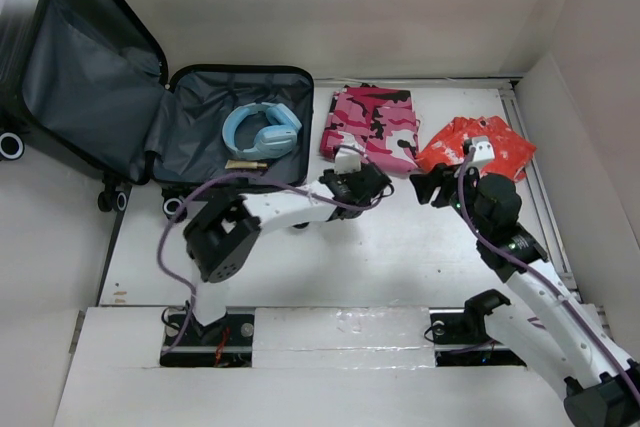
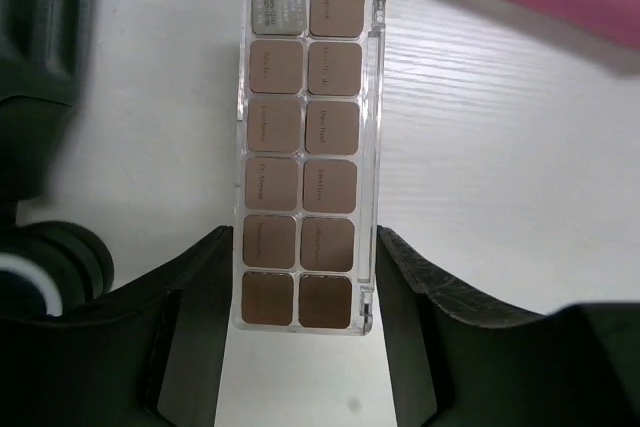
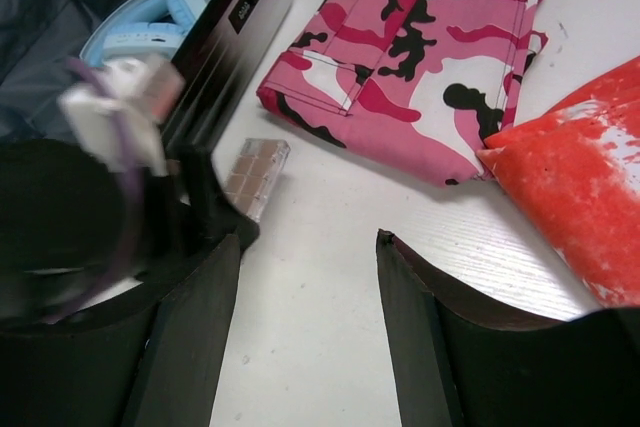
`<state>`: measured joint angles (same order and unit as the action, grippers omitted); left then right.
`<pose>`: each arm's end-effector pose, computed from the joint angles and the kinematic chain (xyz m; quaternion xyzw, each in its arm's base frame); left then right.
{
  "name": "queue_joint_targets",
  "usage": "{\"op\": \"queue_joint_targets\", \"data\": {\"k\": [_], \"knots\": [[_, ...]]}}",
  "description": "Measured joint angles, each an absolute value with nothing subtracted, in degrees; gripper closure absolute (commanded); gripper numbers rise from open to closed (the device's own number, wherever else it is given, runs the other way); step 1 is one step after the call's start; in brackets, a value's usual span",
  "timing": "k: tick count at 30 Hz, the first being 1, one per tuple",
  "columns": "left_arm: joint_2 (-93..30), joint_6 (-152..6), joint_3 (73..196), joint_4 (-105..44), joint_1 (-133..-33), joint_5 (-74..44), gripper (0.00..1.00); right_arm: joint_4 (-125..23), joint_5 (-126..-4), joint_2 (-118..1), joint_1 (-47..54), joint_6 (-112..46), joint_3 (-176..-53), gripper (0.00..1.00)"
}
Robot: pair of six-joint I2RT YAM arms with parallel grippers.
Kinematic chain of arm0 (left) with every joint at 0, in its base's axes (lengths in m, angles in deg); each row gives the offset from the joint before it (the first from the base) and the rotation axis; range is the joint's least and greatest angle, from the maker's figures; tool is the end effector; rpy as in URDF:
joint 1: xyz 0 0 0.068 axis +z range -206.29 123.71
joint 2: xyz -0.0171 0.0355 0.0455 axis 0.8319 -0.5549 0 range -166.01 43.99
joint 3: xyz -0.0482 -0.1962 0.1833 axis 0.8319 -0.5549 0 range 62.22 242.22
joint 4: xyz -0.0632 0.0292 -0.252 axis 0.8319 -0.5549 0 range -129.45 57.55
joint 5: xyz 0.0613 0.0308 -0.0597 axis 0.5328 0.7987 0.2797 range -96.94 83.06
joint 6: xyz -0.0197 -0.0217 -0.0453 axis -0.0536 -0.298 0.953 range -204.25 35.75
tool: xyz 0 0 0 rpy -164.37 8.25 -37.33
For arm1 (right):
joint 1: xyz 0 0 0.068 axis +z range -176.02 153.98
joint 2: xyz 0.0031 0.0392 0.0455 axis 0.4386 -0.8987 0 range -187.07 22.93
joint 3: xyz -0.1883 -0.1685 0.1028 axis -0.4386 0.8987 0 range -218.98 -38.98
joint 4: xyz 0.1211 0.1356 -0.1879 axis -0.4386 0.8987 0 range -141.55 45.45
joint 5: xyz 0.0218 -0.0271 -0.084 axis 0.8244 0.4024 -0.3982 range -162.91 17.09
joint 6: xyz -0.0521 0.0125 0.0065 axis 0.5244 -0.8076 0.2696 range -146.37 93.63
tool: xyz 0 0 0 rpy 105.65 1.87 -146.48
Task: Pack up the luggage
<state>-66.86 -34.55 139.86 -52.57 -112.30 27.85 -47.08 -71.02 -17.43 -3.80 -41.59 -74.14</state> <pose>0.2481 -0.3314 0.1935 -0.0441 0.9096 -0.0679 0.4075 0.1629 0.0676 0.3035 -0.0572 0.7620 0.2189 0.6067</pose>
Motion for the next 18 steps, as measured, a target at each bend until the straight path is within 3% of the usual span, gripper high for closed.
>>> {"op": "queue_joint_targets", "data": {"k": [5,10,14,18], "knots": [[-52.61,-36.04,139.05,-51.08,-113.90,26.08,1.00,-46.97,-71.85,-16.93,-3.80,-41.59,-74.19,0.37],[-42.82,-37.29,139.05,-48.48,-108.46,27.47,0.99,-46.78,-72.06,-16.80,-3.80,-41.59,-74.21,0.37],[-39.69,-37.57,136.61,-45.55,-97.31,29.53,0.90,-46.25,-72.04,-17.15,-3.80,-41.57,-74.93,0.37],[-39.19,-36.89,131.49,-42.67,-82.25,27.04,0.90,-46.14,-71.98,-17.93,-3.80,-41.49,-75.37,0.37]]}}
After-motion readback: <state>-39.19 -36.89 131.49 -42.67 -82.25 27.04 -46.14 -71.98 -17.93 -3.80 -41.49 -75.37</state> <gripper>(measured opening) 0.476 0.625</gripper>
